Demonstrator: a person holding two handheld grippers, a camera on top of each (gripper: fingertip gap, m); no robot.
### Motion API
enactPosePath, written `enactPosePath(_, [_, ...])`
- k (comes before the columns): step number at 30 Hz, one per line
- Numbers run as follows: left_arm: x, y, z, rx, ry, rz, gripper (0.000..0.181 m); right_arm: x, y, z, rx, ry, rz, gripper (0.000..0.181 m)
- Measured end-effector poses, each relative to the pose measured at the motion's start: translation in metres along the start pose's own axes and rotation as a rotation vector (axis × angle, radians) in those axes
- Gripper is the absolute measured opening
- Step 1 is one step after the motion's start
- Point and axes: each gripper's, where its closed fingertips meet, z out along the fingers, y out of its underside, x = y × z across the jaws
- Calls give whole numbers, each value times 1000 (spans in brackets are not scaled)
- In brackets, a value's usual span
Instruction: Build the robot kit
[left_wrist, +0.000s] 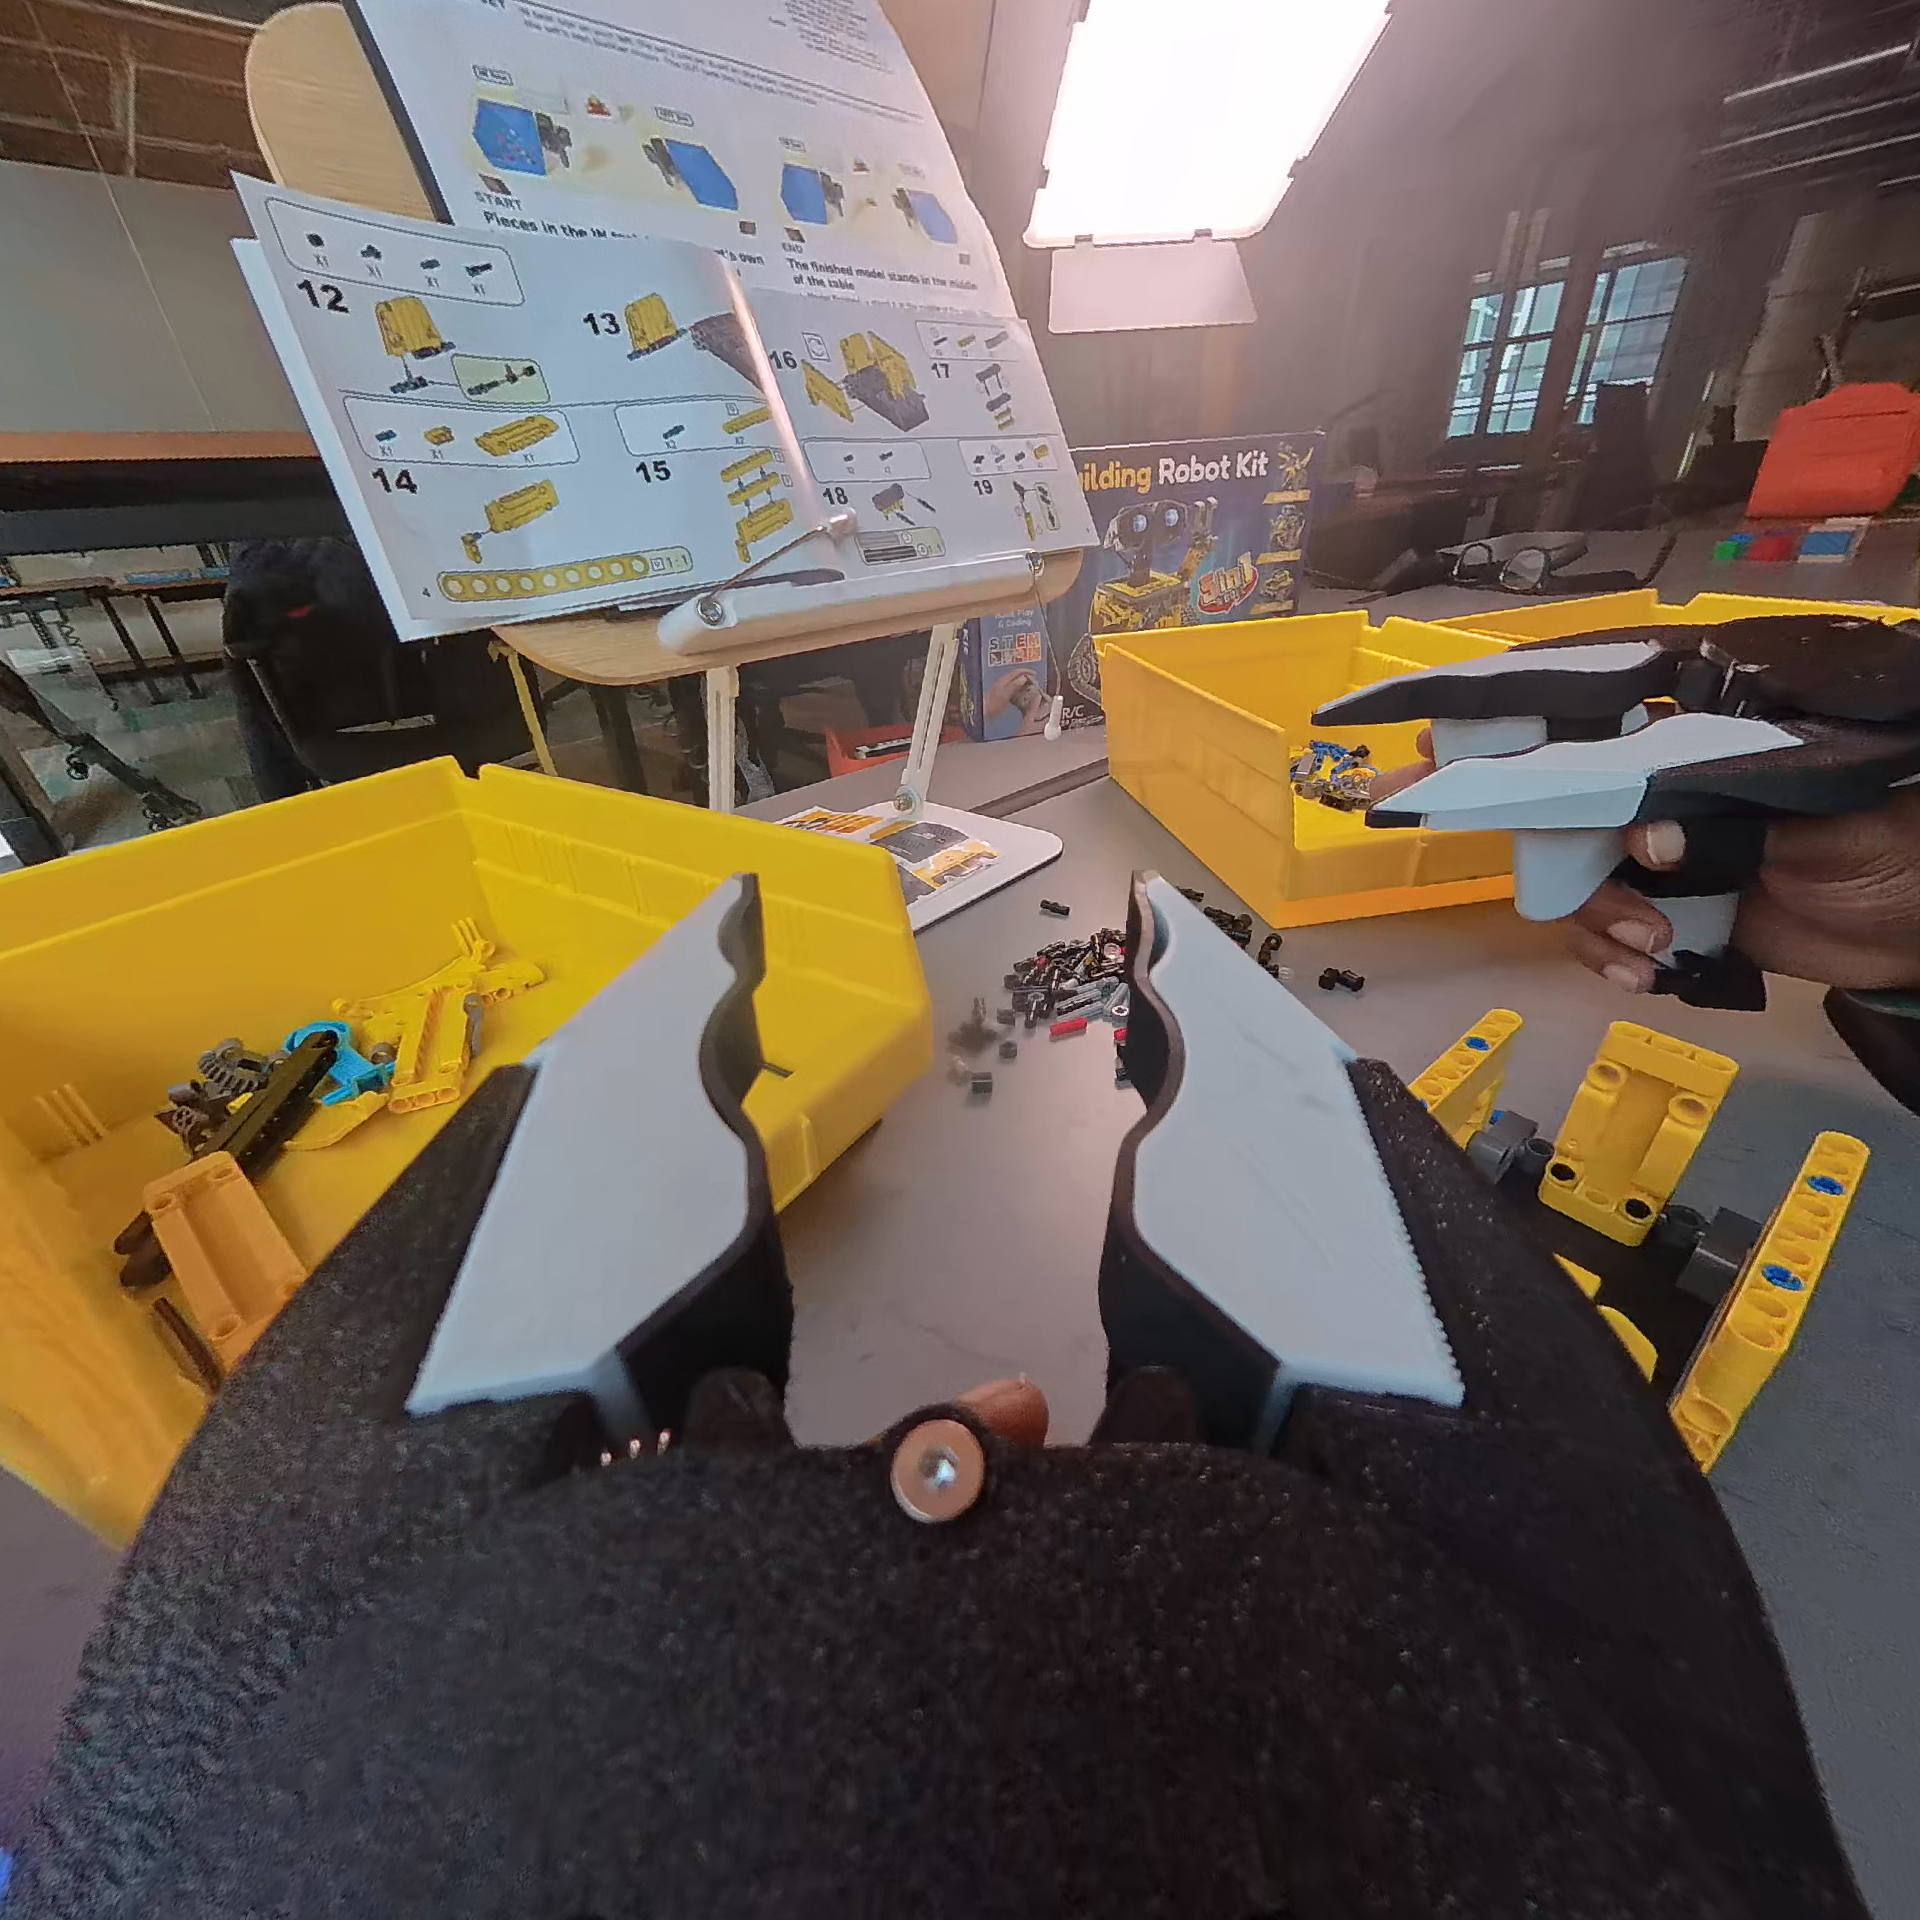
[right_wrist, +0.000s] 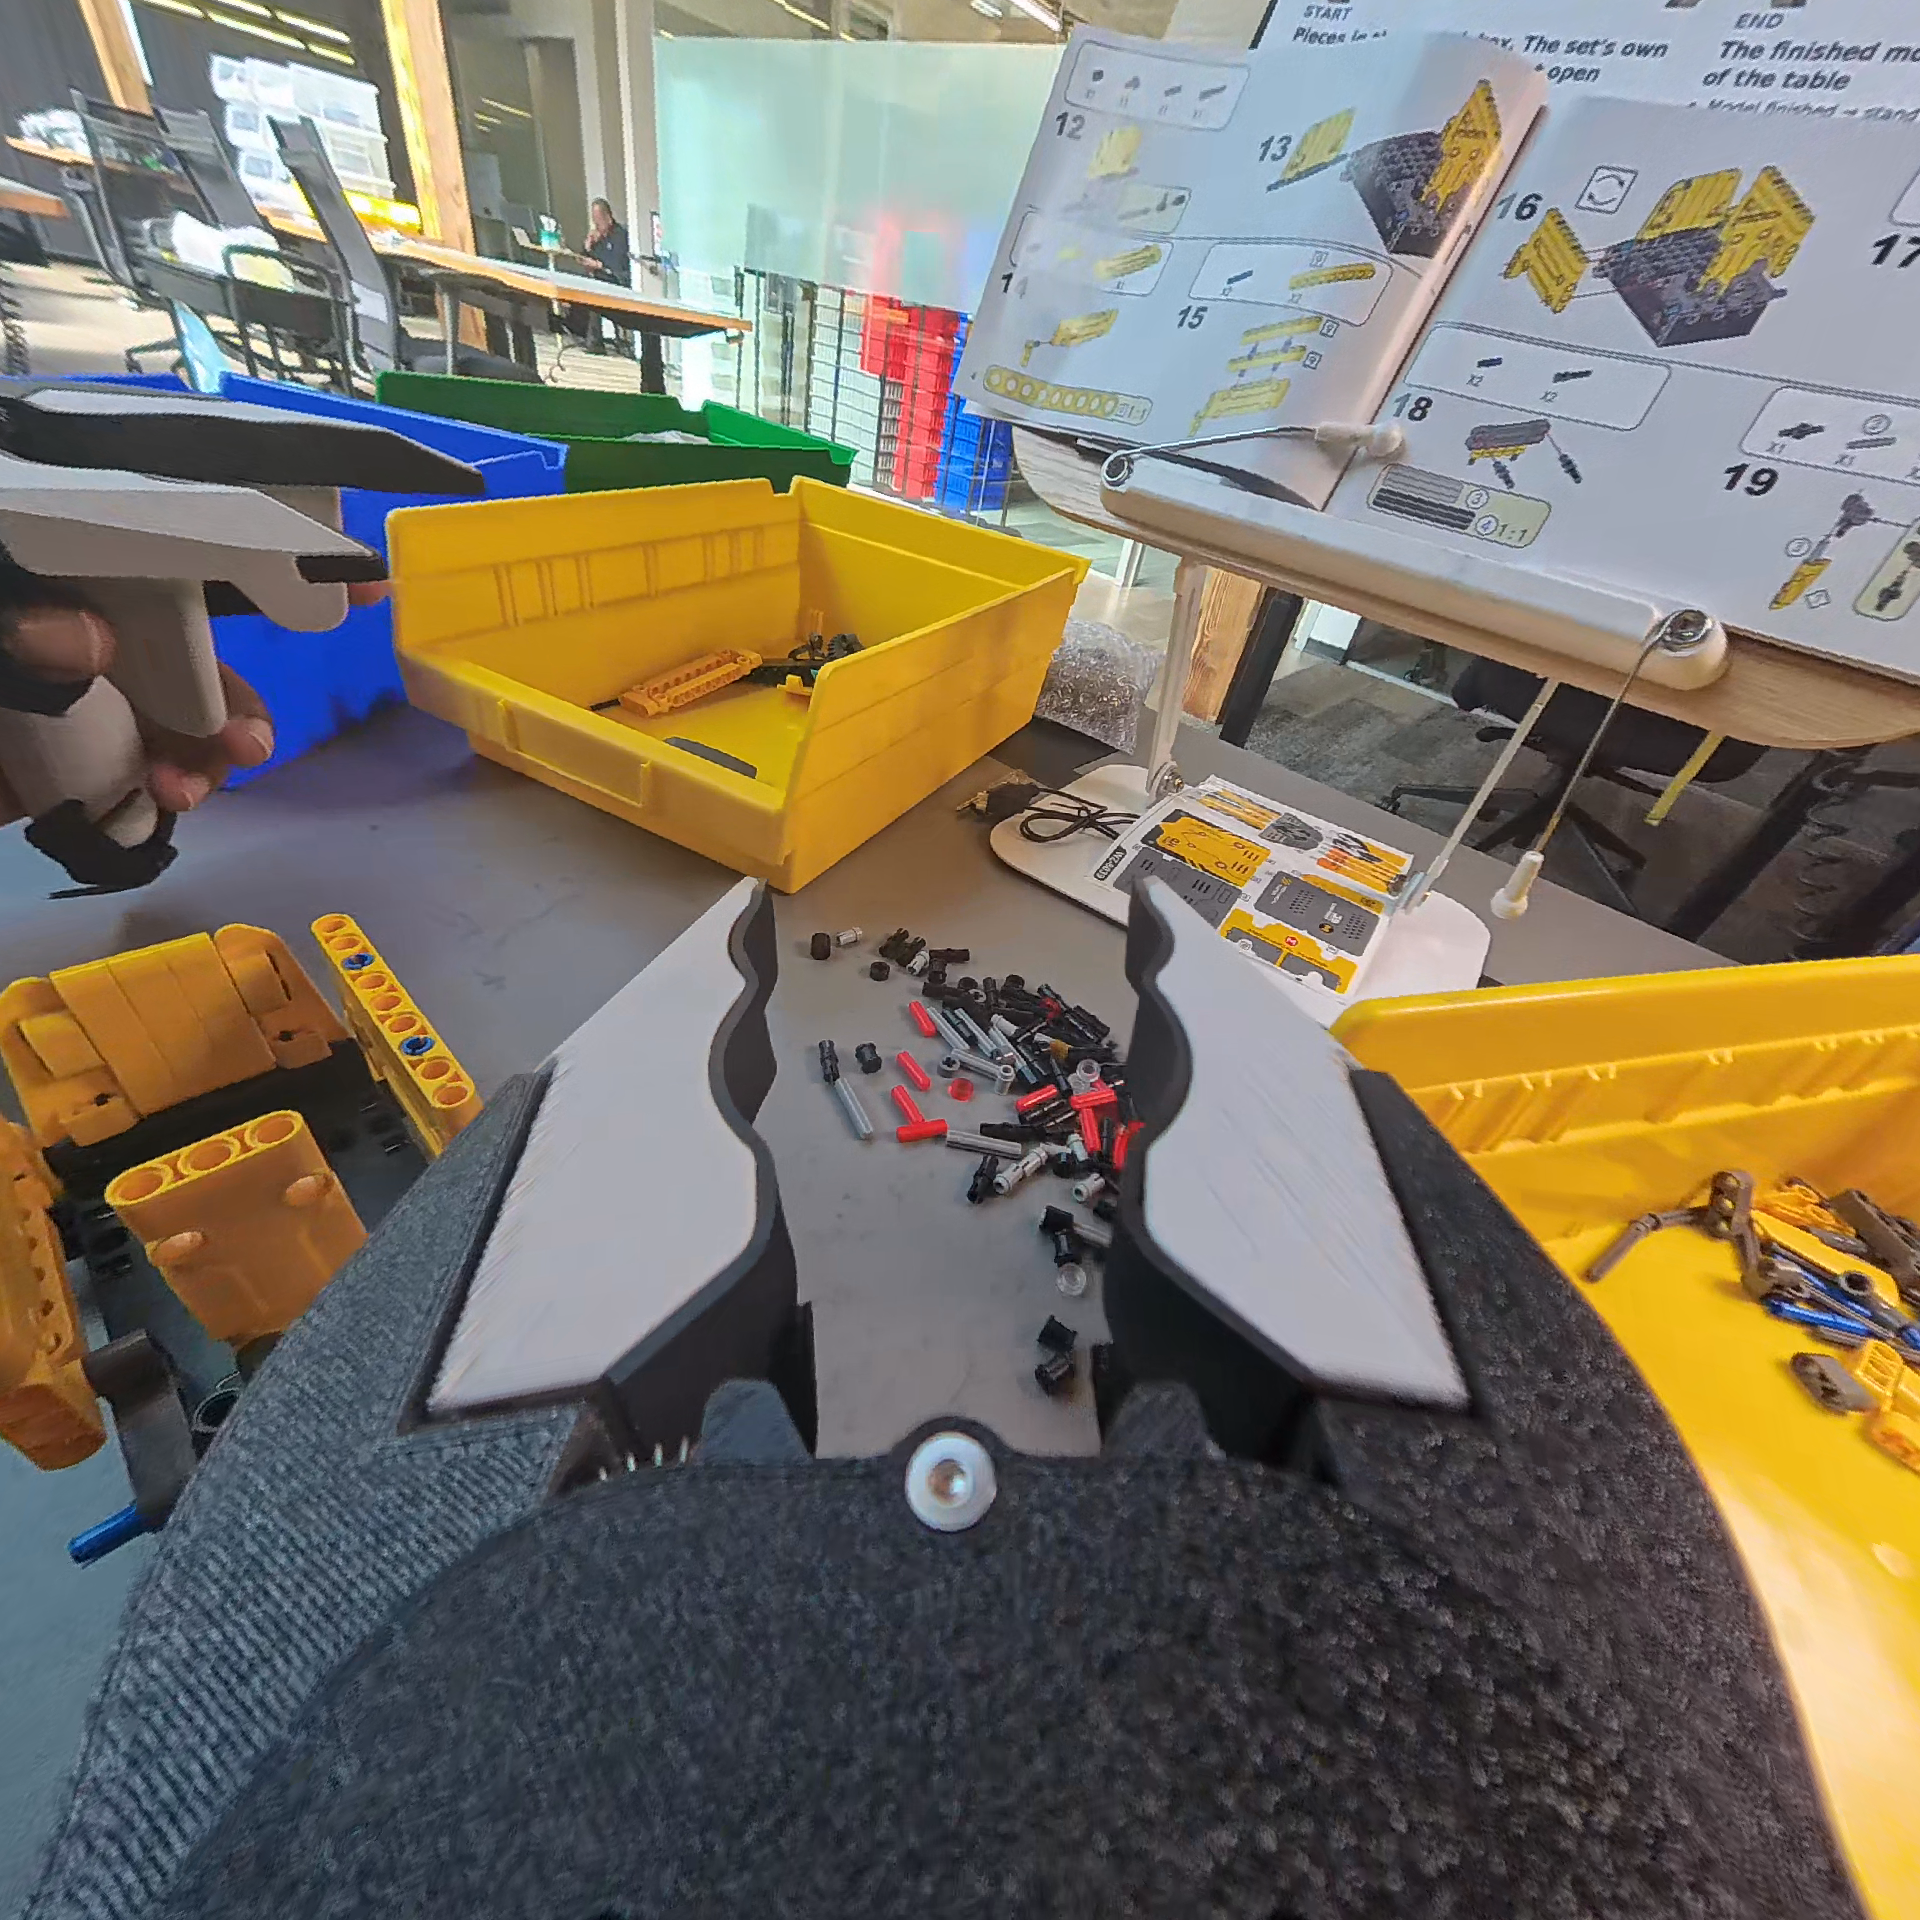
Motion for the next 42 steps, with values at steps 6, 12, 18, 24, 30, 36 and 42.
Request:
enactPosePath(6, [-1, -2, 0, 20, -5, -8, 96, 11, -4, -2, 24, 51, 21, 92])
enactPosePath(12, [-2, -15, -2, 106, 5, -29, 128, 12, 2, 1, -16, 38, 32, 115])
enactPosePath(18, [-6, -2, 0, 6, -23, -22, 98, 20, 24, 6, -134, 100, 2, 100])
enactPosePath(24, [0, 4, 1, -23, -30, 97, 65, 27, 30, 4, -170, 138, -2, 87])
enactPosePath(30, [-4, 8, -1, -40, -23, 67, 44, 24, 30, 3, -173, 127, -15, 74])
enactPosePath(36, [-7, 10, -4, -52, -32, 84, 0, 25, 32, 3, -177, 134, -19, 69])
enactPosePath(42, [-15, 15, -4, -80, -64, 31, 0, 31, 30, 1, -154, 160, 7, 65])
